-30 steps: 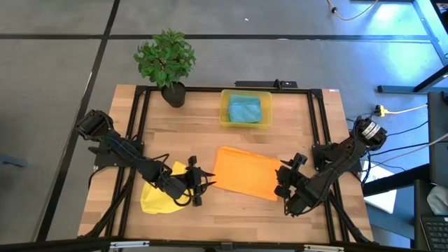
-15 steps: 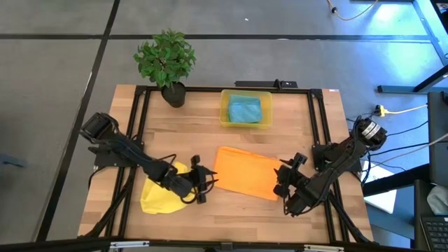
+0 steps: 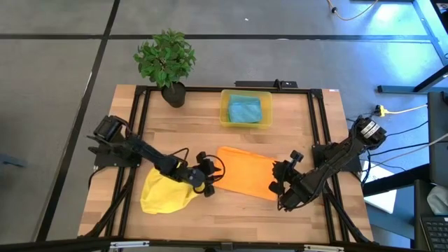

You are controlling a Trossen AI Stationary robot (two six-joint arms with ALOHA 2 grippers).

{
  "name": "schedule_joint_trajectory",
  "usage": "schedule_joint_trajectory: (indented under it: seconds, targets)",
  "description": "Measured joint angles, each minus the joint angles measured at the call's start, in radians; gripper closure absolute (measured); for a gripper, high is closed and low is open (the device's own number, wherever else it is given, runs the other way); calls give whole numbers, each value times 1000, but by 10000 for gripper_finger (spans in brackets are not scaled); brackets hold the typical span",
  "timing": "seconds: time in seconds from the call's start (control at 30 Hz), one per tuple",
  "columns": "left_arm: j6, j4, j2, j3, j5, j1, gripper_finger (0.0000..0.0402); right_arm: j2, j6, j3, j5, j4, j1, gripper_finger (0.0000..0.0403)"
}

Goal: Fold microfiber towels
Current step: Fold the orange microfiber towel

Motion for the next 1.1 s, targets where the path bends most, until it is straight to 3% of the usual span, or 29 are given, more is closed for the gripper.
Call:
schedule_joint_trajectory:
  seconds: [0.17, 0.4, 0.7, 0.83, 1.1]
  targets:
    - [8, 31, 0, 0, 24, 1, 292, 3, -33, 0, 1, 51, -30, 396]
    - [30, 77, 0, 0, 24, 1, 292, 3, -199, -11, 1, 244, -54, 387]
    - [37, 76, 0, 0, 24, -7, 292, -33, -456, -173, -50, 635, -77, 397]
    - [57, 79, 0, 0, 24, -7, 292, -123, -575, -286, -53, 860, -92, 399]
    - [58, 79, 0, 0, 27, -7, 292, -310, -771, -635, -172, 1489, -140, 398]
